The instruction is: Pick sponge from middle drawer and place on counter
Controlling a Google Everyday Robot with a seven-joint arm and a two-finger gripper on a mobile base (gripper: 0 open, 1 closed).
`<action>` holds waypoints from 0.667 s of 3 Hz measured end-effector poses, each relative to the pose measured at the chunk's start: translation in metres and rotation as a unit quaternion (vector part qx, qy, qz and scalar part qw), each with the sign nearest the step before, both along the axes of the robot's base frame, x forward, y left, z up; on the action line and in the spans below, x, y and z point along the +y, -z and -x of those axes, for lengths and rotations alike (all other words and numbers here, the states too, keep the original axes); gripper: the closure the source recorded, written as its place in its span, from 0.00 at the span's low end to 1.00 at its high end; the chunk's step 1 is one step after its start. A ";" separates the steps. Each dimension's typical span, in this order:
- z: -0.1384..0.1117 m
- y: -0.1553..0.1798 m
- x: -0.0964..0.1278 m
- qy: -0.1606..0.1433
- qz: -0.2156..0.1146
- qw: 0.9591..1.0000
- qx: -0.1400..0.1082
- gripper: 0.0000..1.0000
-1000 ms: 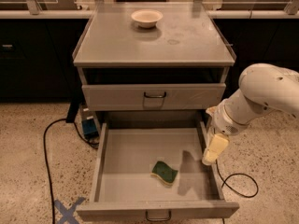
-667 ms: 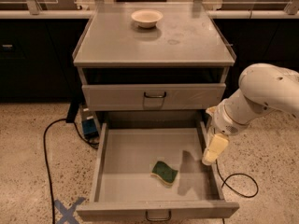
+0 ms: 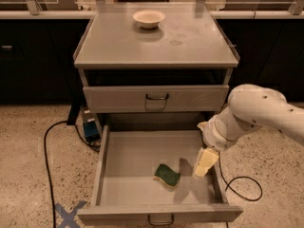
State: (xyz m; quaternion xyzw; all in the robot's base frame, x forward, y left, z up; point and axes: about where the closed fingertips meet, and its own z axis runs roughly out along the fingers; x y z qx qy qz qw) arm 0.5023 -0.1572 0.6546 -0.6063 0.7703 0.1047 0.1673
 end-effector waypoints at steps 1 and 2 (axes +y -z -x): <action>0.005 0.022 0.014 0.010 0.002 1.000 0.008 0.00; 0.010 0.040 0.022 0.019 0.006 1.000 0.015 0.00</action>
Offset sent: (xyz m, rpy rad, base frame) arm -0.0256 0.0329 -0.0845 -0.0583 0.0889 -0.0946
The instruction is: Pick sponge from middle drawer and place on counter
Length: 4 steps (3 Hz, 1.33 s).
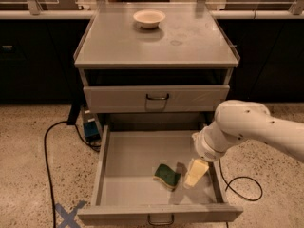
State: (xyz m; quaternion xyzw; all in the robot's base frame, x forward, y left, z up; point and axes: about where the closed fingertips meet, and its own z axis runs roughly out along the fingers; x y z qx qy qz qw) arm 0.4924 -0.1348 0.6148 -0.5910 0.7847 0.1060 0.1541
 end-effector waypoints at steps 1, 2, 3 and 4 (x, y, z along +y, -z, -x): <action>0.013 0.033 0.006 0.012 0.007 1.000 0.026 0.00; 0.018 0.062 0.005 0.025 -0.017 0.998 0.055 0.00; 0.010 0.083 0.006 0.047 -0.065 0.995 0.066 0.00; -0.004 0.091 0.005 0.067 -0.097 0.991 0.059 0.00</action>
Offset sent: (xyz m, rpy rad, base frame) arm -0.0201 0.0041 -0.0989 0.1082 0.1823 -0.0840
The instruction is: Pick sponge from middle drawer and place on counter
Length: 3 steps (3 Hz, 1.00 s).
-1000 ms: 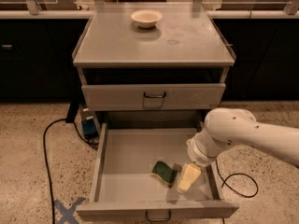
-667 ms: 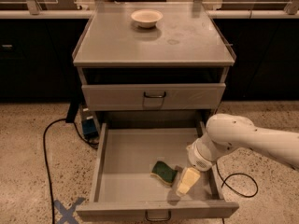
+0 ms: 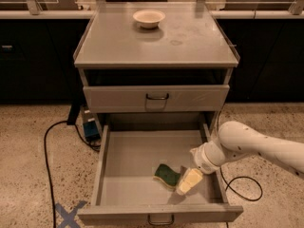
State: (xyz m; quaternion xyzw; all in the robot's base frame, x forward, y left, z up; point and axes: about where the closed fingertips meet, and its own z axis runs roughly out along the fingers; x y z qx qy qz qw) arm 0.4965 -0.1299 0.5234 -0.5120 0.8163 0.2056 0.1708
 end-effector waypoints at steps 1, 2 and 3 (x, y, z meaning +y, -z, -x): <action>0.002 0.026 0.007 0.009 0.009 1.000 0.005 0.00; 0.002 0.026 0.007 0.009 0.009 1.000 0.005 0.00; -0.003 0.037 0.011 0.021 -0.001 1.000 0.008 0.00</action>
Offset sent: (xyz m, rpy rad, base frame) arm -0.0090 0.0111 -0.0436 -0.0421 0.0295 -0.0169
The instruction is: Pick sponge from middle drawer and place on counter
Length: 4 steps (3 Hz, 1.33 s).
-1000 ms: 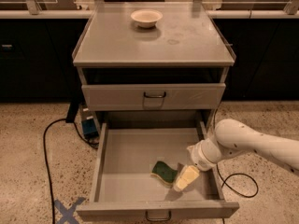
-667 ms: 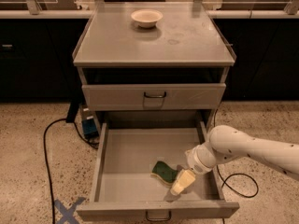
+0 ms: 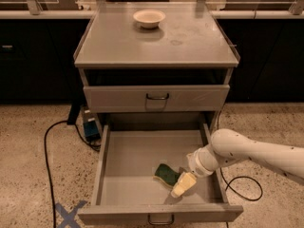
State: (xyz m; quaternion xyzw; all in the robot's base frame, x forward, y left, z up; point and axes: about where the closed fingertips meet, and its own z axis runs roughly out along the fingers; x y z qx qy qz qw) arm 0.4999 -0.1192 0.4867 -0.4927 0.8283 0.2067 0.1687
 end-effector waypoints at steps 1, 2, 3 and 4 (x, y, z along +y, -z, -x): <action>-0.028 0.023 0.013 0.026 0.005 1.000 -0.006 0.00; -0.060 0.050 0.038 0.044 0.019 0.999 -0.015 0.00; -0.085 0.069 0.068 0.073 0.037 0.996 -0.029 0.00; -0.084 0.074 0.067 0.075 0.039 0.996 -0.024 0.00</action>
Offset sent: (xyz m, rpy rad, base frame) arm 0.1047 0.0742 -0.0796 -0.0754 -0.0614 -0.1320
